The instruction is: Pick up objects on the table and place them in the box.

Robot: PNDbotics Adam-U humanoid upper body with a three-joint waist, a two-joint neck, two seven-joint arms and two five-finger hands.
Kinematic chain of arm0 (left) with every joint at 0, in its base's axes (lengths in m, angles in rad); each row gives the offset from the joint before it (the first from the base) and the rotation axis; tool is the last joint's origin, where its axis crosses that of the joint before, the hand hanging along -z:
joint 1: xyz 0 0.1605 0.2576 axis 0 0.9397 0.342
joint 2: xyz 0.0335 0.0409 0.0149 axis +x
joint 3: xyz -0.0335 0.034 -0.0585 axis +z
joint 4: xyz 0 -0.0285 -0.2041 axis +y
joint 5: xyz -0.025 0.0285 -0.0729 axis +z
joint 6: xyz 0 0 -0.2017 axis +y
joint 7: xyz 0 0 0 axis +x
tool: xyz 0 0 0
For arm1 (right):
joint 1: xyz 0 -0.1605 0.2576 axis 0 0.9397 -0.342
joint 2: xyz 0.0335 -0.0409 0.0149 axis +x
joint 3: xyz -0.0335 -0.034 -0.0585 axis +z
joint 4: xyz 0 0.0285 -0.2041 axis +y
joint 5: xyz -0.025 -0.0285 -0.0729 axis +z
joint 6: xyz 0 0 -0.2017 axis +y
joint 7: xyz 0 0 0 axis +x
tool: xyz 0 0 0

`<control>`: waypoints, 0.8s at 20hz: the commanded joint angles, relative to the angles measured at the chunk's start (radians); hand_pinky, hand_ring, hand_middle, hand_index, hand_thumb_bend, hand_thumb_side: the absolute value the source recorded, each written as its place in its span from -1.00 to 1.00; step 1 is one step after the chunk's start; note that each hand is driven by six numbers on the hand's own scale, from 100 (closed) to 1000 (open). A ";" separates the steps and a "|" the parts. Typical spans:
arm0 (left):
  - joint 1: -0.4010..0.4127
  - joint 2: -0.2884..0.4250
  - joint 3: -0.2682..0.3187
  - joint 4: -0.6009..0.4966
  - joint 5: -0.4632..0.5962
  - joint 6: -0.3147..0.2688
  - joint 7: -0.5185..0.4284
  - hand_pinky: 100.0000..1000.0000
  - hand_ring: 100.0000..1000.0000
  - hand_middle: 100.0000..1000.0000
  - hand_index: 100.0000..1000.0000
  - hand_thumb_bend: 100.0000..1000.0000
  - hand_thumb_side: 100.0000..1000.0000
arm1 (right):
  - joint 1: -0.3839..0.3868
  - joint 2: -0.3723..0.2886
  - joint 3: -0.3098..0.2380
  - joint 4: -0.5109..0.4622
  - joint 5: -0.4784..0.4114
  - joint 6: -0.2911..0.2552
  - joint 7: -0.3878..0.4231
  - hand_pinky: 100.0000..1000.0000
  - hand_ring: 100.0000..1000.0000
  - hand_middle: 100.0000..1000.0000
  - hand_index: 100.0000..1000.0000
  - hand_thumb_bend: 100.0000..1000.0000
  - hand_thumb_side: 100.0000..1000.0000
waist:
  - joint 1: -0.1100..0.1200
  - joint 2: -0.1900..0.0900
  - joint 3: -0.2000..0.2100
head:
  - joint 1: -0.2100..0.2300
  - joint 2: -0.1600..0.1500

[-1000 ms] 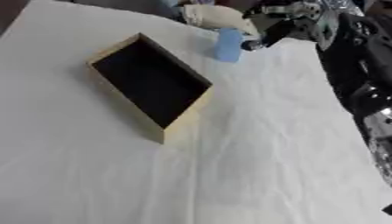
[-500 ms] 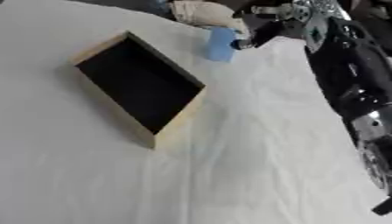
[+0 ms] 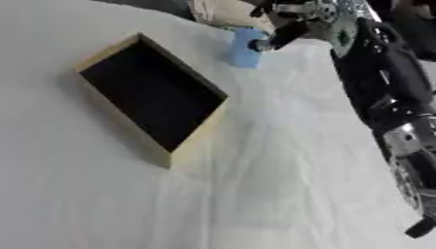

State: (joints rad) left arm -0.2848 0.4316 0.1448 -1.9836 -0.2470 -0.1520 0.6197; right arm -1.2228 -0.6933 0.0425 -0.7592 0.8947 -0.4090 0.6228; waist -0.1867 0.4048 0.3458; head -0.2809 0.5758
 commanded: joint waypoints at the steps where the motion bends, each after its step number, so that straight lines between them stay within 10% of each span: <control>1: -0.014 0.019 0.000 -0.016 -0.008 -0.006 0.000 0.23 0.26 0.38 0.40 -0.87 0.61 | -0.026 -0.036 -0.013 -0.016 -0.010 0.008 0.003 0.98 1.00 0.85 1.00 -0.53 0.31 | 0.008 -0.020 0.001 | -0.009 -0.019; 16: -0.031 0.023 -0.002 -0.016 -0.016 -0.009 0.000 0.23 0.26 0.38 0.39 -0.88 0.63 | -0.006 -0.048 -0.033 -0.007 0.006 0.028 0.010 0.98 1.00 0.84 1.00 -0.63 0.24 | -0.018 0.016 0.029 | -0.036 -0.048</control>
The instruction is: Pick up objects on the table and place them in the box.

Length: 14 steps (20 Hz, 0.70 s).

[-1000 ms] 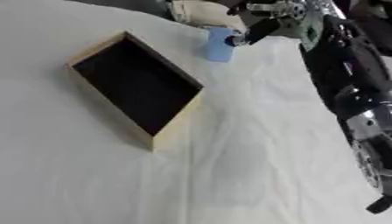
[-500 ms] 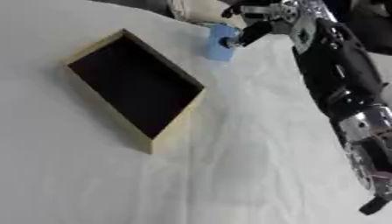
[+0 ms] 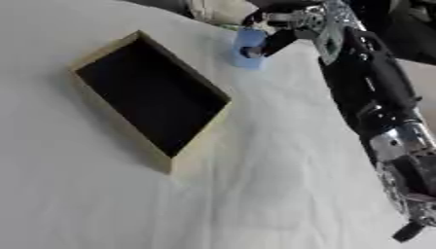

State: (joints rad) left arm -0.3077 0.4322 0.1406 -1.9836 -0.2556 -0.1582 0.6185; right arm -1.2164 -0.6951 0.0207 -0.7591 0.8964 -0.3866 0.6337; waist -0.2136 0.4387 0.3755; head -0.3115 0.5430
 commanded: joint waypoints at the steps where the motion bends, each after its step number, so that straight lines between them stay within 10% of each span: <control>1: -0.008 0.023 0.002 -0.016 -0.008 -0.002 0.001 0.23 0.26 0.38 0.39 -0.88 0.63 | -0.011 -0.046 -0.012 -0.006 0.003 0.005 0.000 0.98 1.00 0.84 1.00 -0.64 0.24 | 0.009 -0.016 0.000 | -0.006 -0.015; 14: -0.013 0.023 0.001 -0.016 -0.011 -0.003 -0.001 0.23 0.26 0.38 0.38 -0.88 0.63 | -0.005 -0.042 -0.014 -0.004 -0.012 0.001 -0.018 0.88 0.86 0.43 0.88 -0.88 0.27 | 0.011 -0.010 -0.005 | -0.010 -0.014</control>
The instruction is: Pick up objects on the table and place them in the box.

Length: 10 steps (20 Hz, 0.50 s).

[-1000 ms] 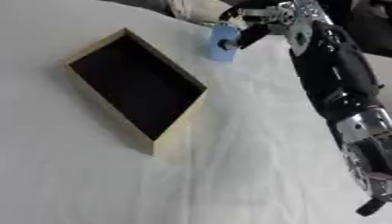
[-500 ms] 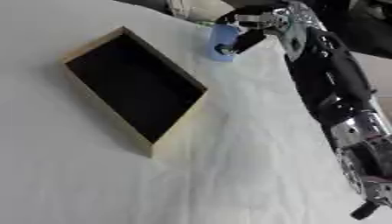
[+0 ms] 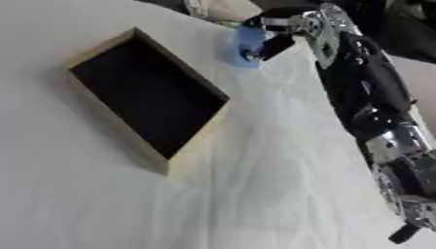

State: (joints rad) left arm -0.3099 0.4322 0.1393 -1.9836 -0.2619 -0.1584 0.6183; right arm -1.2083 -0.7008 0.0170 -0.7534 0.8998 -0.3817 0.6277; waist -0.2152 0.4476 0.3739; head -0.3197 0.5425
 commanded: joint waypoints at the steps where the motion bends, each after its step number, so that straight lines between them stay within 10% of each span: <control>1: -0.010 0.023 0.002 -0.016 -0.004 -0.002 0.000 0.23 0.26 0.38 0.39 -0.88 0.63 | -0.014 -0.036 -0.012 -0.013 -0.026 -0.007 -0.021 0.86 0.84 0.36 0.79 -0.91 0.28 | 0.013 -0.020 -0.004 | -0.001 -0.011; 10: -0.008 0.023 0.004 -0.016 -0.004 0.001 -0.002 0.24 0.26 0.38 0.39 -0.89 0.62 | -0.012 -0.039 -0.001 -0.021 -0.064 -0.020 -0.071 0.81 0.74 0.05 0.36 -1.00 0.27 | 0.016 -0.028 -0.011 | 0.004 -0.003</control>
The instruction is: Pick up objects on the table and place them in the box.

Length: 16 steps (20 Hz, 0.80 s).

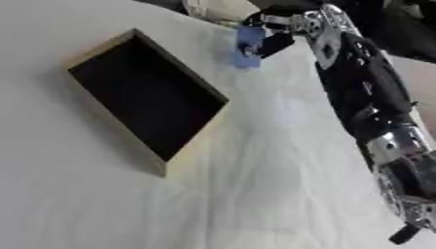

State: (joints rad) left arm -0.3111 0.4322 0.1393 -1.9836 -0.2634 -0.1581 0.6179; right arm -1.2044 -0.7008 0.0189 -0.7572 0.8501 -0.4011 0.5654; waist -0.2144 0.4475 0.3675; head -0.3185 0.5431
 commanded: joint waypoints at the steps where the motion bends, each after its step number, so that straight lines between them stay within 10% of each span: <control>1: -0.006 0.023 0.004 -0.016 -0.002 0.002 -0.002 0.24 0.27 0.38 0.39 -0.89 0.62 | -0.018 -0.039 -0.003 -0.018 -0.017 0.000 -0.007 0.81 0.74 0.05 0.36 -1.00 0.28 | 0.017 -0.031 -0.008 | 0.004 -0.001; 16: 0.005 0.023 0.006 -0.016 0.013 0.005 -0.008 0.24 0.27 0.38 0.39 -0.86 0.60 | -0.038 -0.040 0.055 -0.109 -0.098 -0.042 0.002 0.71 0.59 -0.05 0.26 -1.00 0.26 | 0.045 -0.091 -0.055 | 0.032 0.054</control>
State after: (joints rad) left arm -0.3043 0.4323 0.1394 -1.9836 -0.2534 -0.1531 0.6130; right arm -1.2166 -0.7015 0.0690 -0.8353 0.7703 -0.4336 0.5636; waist -0.1828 0.3789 0.3125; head -0.2916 0.5893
